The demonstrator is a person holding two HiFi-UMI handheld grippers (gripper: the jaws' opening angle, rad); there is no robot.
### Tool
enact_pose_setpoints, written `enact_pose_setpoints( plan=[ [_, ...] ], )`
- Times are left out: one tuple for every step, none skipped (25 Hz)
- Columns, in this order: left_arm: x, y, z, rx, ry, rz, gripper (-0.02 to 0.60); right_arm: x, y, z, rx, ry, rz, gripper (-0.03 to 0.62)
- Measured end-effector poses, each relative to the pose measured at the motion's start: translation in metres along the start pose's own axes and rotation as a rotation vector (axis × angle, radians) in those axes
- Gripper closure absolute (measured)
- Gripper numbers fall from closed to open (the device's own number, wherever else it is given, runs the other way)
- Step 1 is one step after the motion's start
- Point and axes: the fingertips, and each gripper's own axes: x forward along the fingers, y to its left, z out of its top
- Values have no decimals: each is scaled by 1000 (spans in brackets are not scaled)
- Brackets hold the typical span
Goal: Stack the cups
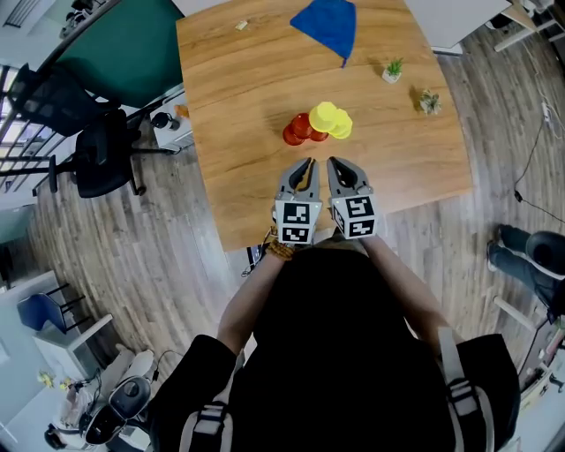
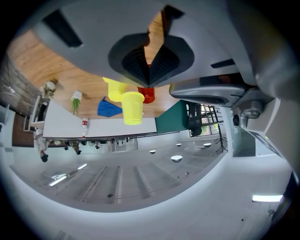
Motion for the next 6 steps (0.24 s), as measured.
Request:
enact_pose_setpoints(
  plan=[
    [1,-1,-3,-7,7,-5,546,1,-1,-3,5,10,1,589],
    [3,-3,-6,-18,12,-15,546,1,-2,-6,10,21,3,589],
    [5,-5,-9,-33,16,-28,546,2,-3,-10,16,34,4,589],
    [7,-7,-12,-49,22,-42,546,2,-5,-14,23,47,5,589],
    [9,-10,-15,-66,29,-53,546,3,-7,-18,31,61,5,589],
    [11,-12,-18,-82,37,-64,546,4,-9,-22,38,76,5,589]
  ],
)
